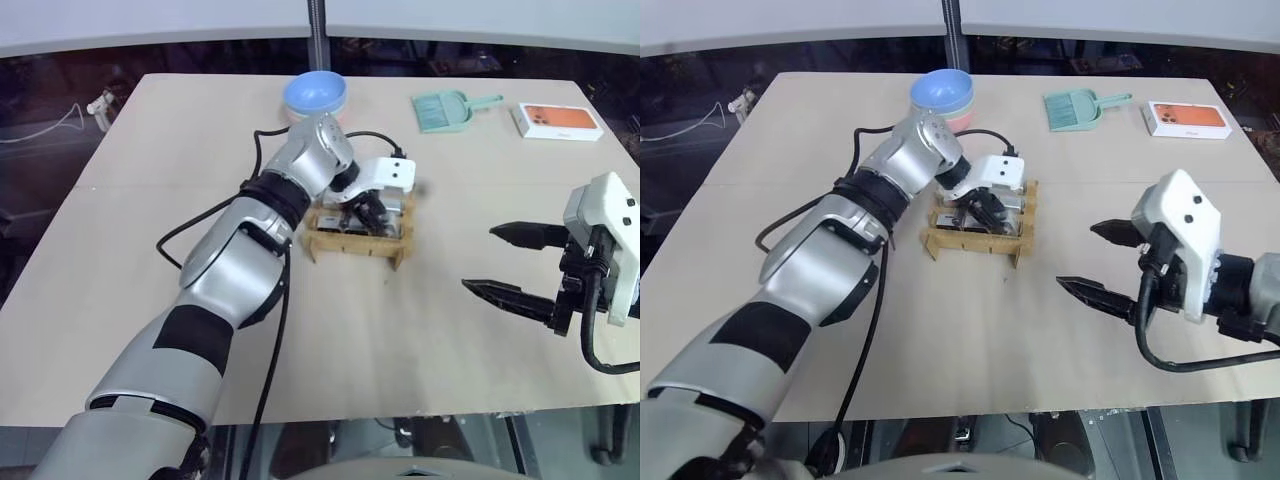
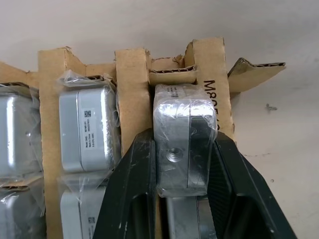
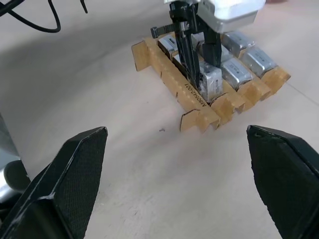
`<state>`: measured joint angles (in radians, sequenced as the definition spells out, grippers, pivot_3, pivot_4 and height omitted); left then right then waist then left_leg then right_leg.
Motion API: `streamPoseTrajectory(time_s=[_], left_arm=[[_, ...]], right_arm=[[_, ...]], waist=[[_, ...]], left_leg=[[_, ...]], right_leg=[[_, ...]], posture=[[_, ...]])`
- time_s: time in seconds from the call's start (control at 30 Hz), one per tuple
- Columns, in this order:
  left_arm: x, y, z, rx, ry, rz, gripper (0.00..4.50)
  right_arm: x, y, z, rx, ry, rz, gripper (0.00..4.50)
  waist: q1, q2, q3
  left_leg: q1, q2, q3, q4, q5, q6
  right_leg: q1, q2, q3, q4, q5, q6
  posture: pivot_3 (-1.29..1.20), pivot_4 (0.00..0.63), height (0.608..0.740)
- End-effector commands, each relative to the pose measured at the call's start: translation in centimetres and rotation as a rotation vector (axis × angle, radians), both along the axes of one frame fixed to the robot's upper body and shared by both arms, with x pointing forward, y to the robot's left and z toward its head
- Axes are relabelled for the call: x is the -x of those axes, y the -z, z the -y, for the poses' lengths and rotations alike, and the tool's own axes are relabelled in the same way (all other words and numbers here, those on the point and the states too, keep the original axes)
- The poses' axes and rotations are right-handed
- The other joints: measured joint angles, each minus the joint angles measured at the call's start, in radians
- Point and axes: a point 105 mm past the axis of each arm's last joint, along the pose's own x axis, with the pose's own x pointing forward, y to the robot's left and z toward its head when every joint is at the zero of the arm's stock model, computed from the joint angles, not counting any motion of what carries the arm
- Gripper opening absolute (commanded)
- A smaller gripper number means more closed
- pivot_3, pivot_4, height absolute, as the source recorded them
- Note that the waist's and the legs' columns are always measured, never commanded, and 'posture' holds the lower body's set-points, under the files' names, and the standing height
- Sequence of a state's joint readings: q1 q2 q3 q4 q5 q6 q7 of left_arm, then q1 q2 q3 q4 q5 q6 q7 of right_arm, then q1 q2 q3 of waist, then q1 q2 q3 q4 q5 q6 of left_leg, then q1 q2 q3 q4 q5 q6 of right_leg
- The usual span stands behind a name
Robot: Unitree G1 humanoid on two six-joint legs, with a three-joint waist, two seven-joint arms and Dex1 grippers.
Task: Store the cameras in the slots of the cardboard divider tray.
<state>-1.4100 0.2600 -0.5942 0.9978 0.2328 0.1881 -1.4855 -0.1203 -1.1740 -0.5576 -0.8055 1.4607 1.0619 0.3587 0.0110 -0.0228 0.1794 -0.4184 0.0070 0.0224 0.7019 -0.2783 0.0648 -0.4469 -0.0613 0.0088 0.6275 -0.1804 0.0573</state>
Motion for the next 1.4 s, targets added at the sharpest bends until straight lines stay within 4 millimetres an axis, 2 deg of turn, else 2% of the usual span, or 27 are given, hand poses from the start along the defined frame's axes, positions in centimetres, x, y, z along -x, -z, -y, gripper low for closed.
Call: streamPoseTrajectory(time_s=[0.03, 0.1, 0.23, 0.37, 0.5, 0.53, 0.6, 0.67, 0.73, 0.83, 0.93, 1.0, 1.07, 1.13, 1.2, 1.27, 1.4], left_arm=[[-0.3, -0.3, -0.4, 0.006, -0.022, 0.015, 3.00], [-0.5, -1.0, 0.1, 0.054, -0.040, 0.030, 3.89], [-0.5, -3.6, 0.7, 0.172, -0.076, 0.017, 3.89], [0.5, -7.8, 0.5, 0.356, -0.062, -0.025, 3.89], [2.2, -11.5, -2.1, 0.612, -0.093, -0.097, 3.89], [2.8, -11.7, -3.9, 0.691, -0.110, -0.108, 3.89], [3.9, -11.1, -6.8, 0.771, -0.169, -0.078, 3.89], [5.1, -10.6, -9.4, 0.881, -0.219, 0.025, 3.89], [5.4, -9.1, -12.0, 0.910, -0.370, 0.168, 3.89], [7.1, -6.2, -15.3, 0.911, -0.540, 0.292, 3.89], [10.0, -3.1, -17.5, 0.895, -0.678, 0.297, 3.89], [11.8, -1.0, -19.4, 0.944, -0.810, 0.276, 3.89], [13.8, 2.0, -20.5, 0.890, -0.891, 0.241, 3.89], [16.8, 5.4, -21.2, 0.777, -0.937, 0.167, 3.89], [18.9, 7.1, -21.9, 0.703, -0.956, 0.196, 3.89], [20.0, 7.8, -22.2, 0.690, -0.969, 0.215, 3.89], [19.6, 7.3, -21.8, 0.773, -0.993, 0.273, 3.89]], right_arm=[[0.1, -0.6, -0.1, -0.002, -0.001, 0.034, 4.50], [0.0, -0.6, -0.1, -0.003, 0.002, 0.037, 4.50], [0.0, -0.7, -0.1, -0.004, 0.002, 0.038, 4.50], [-0.1, -0.8, 0.0, -0.006, 0.001, 0.037, 4.50], [-0.4, -0.7, 0.2, -0.022, 0.001, 0.029, 4.50], [-0.6, -0.8, 0.3, -0.044, 0.001, 0.028, 4.50], [-0.9, -0.7, 0.7, -0.065, 0.005, 0.024, 4.50], [-1.4, -0.7, 1.2, -0.095, 0.006, 0.037, 4.50], [-1.8, -0.8, 1.5, -0.133, -0.009, 0.095, 4.50], [-2.4, -0.7, 1.8, -0.242, -0.056, 0.162, 4.50], [-2.8, 2.2, 2.3, -0.250, -0.072, 0.094, 4.50], [-3.0, 4.1, 2.9, -0.295, -0.067, 0.068, 4.50], [-3.4, 6.3, 4.5, -0.258, -0.030, 0.088, 4.50], [-4.4, 8.7, 6.7, -0.249, 0.107, 0.074, 4.50], [-4.4, 10.0, 8.5, -0.255, 0.160, 0.126, 4.50], [-3.1, 10.9, 9.6, -0.255, 0.144, 0.176, 4.50], [-0.9, 13.0, 10.2, -0.255, 0.089, 0.111, 4.50]], waist=[[0.002, 0.000, 0.000], [0.003, 0.000, 0.000], [0.003, 0.000, 0.000], [0.001, 0.000, 0.000], [-0.002, 0.000, 0.000], [-0.004, 0.000, 0.000], [-0.004, 0.002, -0.001], [-0.017, 0.005, -0.003], [-0.021, 0.003, -0.002], [-0.017, 0.001, -0.002], [-0.010, 0.001, -0.002], [-0.009, 0.001, -0.004], [-0.002, 0.001, -0.004], [0.002, 0.001, -0.004], [0.001, -0.001, -0.006], [0.010, 0.000, -0.005], [0.012, 0.008, -0.008]], left_leg=[[0.000, 0.000, 0.000, 0.000, 0.000, 0.000], [0.000, 0.000, 0.000, 0.000, 0.000, 0.000], [-0.001, 0.000, 0.000, 0.001, 0.000, 0.000], [-0.001, 0.000, 0.000, 0.001, 0.000, 0.000], [-0.002, 0.000, 0.000, 0.001, 0.000, 0.000], [-0.002, 0.000, 0.000, 0.001, 0.000, 0.000], [-0.001, 0.000, 0.000, 0.001, 0.000, 0.000], [0.003, 0.001, 0.003, -0.001, 0.000, 0.000], [0.003, 0.002, 0.002, 0.000, 0.000, 0.000], [0.002, 0.002, 0.002, 0.002, 0.000, -0.001], [0.004, 0.001, 0.001, 0.002, 0.000, 0.000], [0.005, 0.001, 0.001, 0.002, 0.000, -0.001], [0.006, 0.001, 0.001, 0.001, 0.000, -0.001], [0.008, 0.000, 0.001, 0.001, 0.000, -0.001], [0.009, 0.000, 0.002, 0.001, 0.000, -0.001], [0.013, 0.000, 0.003, 0.000, -0.001, -0.001], [0.020, 0.000, 0.001, 0.000, -0.003, -0.005]], right_leg=[[0.000, 0.000, 0.000, 0.000, 0.000, 0.000], [0.000, 0.000, 0.000, 0.000, 0.000, 0.000], [0.000, -0.001, 0.000, 0.000, 0.001, 0.002], [0.000, -0.001, 0.000, 0.000, 0.001, 0.002], [-0.001, -0.001, 0.000, 0.000, 0.001, 0.002], [-0.001, -0.001, 0.000, -0.001, 0.001, 0.002], [0.000, -0.001, 0.000, -0.001, 0.001, 0.002], [0.001, -0.001, 0.004, 0.001, 0.001, 0.002], [0.000, -0.001, 0.003, 0.002, 0.001, 0.002], [0.001, -0.001, 0.002, 0.002, 0.001, 0.002], [0.004, -0.002, 0.001, 0.000, 0.001, 0.002], [0.005, -0.003, 0.001, -0.001, 0.001, 0.002], [0.007, -0.003, 0.000, -0.002, 0.001, 0.002], [0.008, -0.004, 0.000, -0.001, 0.000, 0.000], [0.008, -0.004, 0.001, -0.002, -0.001, -0.002], [0.011, -0.005, 0.001, -0.002, -0.002, -0.002], [0.017, -0.009, -0.003, -0.002, -0.004, 0.002]], posture=[[0.00, 0.150, 0.740], [0.00, 0.150, 0.740], [0.00, 0.150, 0.740], [0.00, 0.150, 0.740], [0.00, 0.150, 0.740], [0.00, 0.150, 0.740], [0.00, 0.150, 0.740], [0.00, 0.150, 0.740], [0.00, 0.150, 0.740], [0.00, 0.150, 0.740], [0.00, 0.150, 0.740], [0.00, 0.150, 0.740], [0.00, 0.150, 0.740], [0.00, 0.150, 0.740], [0.00, 0.150, 0.740], [0.00, 0.150, 0.740], [0.00, 0.150, 0.740]])
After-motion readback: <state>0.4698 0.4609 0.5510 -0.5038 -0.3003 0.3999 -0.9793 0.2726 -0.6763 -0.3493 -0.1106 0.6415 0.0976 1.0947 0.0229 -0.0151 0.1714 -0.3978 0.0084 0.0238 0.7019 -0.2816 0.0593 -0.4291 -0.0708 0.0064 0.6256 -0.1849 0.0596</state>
